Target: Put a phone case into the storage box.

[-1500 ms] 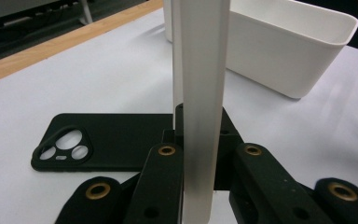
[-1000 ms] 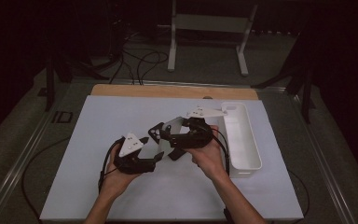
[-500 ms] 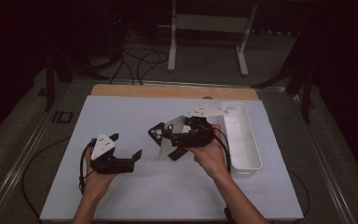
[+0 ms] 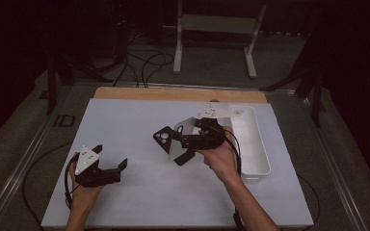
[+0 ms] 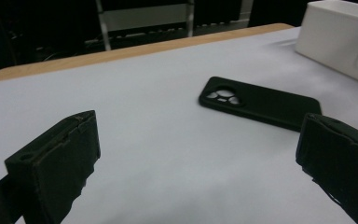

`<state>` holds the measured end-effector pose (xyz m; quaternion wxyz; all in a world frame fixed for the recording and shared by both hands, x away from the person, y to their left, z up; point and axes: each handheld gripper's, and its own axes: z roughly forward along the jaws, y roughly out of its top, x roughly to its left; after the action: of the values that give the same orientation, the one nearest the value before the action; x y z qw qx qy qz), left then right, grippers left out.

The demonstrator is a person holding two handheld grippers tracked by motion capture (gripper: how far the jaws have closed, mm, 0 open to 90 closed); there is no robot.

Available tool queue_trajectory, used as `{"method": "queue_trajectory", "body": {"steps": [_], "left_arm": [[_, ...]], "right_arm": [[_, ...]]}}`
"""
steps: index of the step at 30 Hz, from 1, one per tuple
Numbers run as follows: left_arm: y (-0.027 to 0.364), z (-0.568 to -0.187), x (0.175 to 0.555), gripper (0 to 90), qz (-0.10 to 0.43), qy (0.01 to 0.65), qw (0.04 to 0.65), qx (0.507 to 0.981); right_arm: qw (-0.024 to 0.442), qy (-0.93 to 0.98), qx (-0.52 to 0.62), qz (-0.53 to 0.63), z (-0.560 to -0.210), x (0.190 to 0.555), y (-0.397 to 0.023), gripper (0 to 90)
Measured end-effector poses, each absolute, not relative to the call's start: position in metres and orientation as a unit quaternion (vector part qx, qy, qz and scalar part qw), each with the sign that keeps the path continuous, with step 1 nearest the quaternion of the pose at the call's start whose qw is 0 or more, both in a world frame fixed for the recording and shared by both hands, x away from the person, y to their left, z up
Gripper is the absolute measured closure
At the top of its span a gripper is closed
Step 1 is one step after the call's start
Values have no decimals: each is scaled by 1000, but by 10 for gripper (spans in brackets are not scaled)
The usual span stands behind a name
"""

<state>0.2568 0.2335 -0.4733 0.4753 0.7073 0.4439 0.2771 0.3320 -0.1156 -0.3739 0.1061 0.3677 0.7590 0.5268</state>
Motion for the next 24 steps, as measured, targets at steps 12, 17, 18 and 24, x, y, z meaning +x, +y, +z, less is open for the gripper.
{"method": "queue_trajectory", "body": {"steps": [12, 17, 18, 24], "left_arm": [[241, -476, 256, 2, 298, 450, 457, 707], [242, -478, 256, 2, 297, 456, 456, 704], [243, -478, 256, 2, 297, 456, 455, 705], [242, -478, 256, 3, 295, 456, 453, 707]], "right_arm": [[137, 751, 381, 521, -356, 346, -131, 169], [158, 749, 386, 515, -348, 355, -139, 170], [161, 749, 384, 516, -347, 356, -140, 170], [176, 747, 387, 510, -343, 363, -150, 170]]}}
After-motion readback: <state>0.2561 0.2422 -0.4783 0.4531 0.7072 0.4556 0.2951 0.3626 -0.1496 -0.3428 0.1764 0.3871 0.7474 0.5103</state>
